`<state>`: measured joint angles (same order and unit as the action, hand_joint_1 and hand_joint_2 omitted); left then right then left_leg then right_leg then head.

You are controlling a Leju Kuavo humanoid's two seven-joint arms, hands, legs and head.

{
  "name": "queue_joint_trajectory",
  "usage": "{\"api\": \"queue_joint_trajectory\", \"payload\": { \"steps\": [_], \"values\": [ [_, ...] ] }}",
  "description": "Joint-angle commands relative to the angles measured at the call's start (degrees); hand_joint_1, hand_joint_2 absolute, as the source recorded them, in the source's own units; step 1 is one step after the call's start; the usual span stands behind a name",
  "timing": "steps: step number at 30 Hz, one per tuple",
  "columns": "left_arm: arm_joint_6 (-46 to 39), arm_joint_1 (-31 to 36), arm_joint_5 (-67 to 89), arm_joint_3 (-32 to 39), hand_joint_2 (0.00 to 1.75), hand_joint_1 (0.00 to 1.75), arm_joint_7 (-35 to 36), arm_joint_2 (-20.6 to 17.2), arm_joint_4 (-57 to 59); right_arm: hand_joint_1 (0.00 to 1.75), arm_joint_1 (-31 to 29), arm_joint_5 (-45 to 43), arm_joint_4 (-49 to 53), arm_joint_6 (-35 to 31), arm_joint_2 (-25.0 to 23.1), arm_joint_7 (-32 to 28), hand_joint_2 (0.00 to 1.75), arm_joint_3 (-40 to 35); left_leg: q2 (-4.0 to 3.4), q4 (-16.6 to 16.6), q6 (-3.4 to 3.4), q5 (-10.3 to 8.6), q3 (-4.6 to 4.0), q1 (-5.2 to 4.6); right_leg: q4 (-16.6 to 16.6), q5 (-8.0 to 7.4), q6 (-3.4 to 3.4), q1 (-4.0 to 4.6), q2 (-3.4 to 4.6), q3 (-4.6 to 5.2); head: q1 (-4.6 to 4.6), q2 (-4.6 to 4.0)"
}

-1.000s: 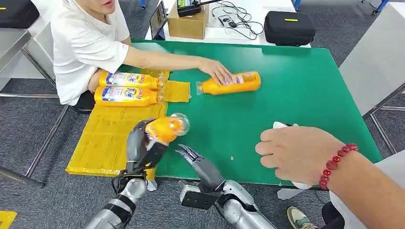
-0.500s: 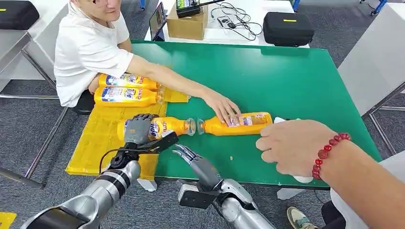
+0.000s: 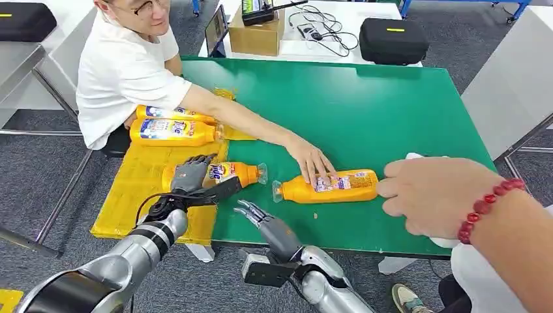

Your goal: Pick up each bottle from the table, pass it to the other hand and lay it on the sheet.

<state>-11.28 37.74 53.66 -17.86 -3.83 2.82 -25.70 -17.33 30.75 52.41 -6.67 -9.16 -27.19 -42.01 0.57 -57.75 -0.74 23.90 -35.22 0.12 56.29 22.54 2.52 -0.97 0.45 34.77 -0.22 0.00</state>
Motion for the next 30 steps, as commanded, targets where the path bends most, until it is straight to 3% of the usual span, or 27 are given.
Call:
{"api": "queue_joint_trajectory", "payload": {
  "steps": [1, 18, 19, 22, 25, 26, 27, 30],
  "values": [
    [1.6, -0.4, 0.2, 0.3, 1.75, 0.0, -0.2, -0.7, 4.3, 0.0, -2.2, 0.0, -4.0, 0.4, 0.0, -0.2, 0.0, 0.6, -0.18, 0.1, 0.03, 0.04, 0.18, 0.01, -0.1, -0.01, -0.08, 0.02, 0.12, -0.15, 0.0, 0.0],
    [2.6, -0.9, 0.6, -0.4, 1.75, 0.0, -0.9, -0.2, 2.9, 0.0, -1.8, 0.1, -4.0, 0.3, 0.2, -0.2, 0.0, 0.8, -0.18, 0.1, 0.01, 0.02, 0.2, 0.02, -0.1, 0.0, -0.11, 0.04, 0.09, -0.2, 0.0, 0.0],
    [4.0, -1.2, 0.8, -1.1, 0.0, 0.0, -1.1, 0.0, 1.5, 0.0, -1.7, 0.2, -4.2, 0.3, 0.2, -0.2, 0.0, 0.9, -0.16, 0.1, 0.01, 0.02, 0.21, 0.03, -0.1, 0.0, -0.12, 0.06, 0.07, -0.22, 0.0, 0.0],
    [1.6, -3.2, -1.9, 0.2, 0.0, 0.0, -4.8, 0.4, -2.8, 0.0, -1.1, 0.5, -3.8, 0.1, 0.5, -0.3, 0.0, 1.3, -0.1, 0.1, -0.01, -0.01, 0.16, 0.01, -0.1, 0.0, -0.09, 0.03, 0.03, -0.17, 0.0, 0.0],
    [7.0, -9.6, -18.5, 6.6, 0.0, 0.0, -17.4, 2.0, -14.1, 0.0, -0.6, 0.7, -3.5, 0.0, 1.0, -0.7, 0.0, 0.9, -0.08, 0.1, -0.02, -0.02, 0.21, -0.02, -0.2, 0.01, -0.06, -0.01, 0.01, -0.22, 0.0, 0.0],
    [9.2, -12.0, -24.7, 8.4, 1.75, 0.0, -20.4, 2.6, -18.6, 0.0, -0.7, 0.6, -3.7, 0.0, 1.1, -1.0, 0.0, 0.7, -0.09, 0.1, -0.02, 0.0, 0.23, 0.0, -0.2, 0.02, -0.09, 0.02, 0.01, -0.25, 0.0, 0.0],
    [9.1, -15.2, -34.7, 12.8, 1.75, 0.0, -25.1, 4.7, -26.3, 0.0, -0.6, 0.6, -3.8, -0.7, 1.4, -0.8, 0.0, 0.6, -0.08, 0.1, -0.04, -0.02, 0.18, -0.04, -0.1, 0.01, -0.04, -0.03, 0.03, -0.18, -0.02, 0.0],
    [5.2, -18.8, -40.6, 9.4, 1.75, 0.0, -21.1, 3.4, -39.3, 0.0, -0.6, 0.6, -4.3, -1.2, 1.5, -1.2, 0.0, 0.4, -0.08, 0.1, -0.06, 0.06, 0.15, -0.01, -0.1, 0.08, -0.05, 0.01, 0.01, -0.19, 0.0, 0.0]
  ]
}}
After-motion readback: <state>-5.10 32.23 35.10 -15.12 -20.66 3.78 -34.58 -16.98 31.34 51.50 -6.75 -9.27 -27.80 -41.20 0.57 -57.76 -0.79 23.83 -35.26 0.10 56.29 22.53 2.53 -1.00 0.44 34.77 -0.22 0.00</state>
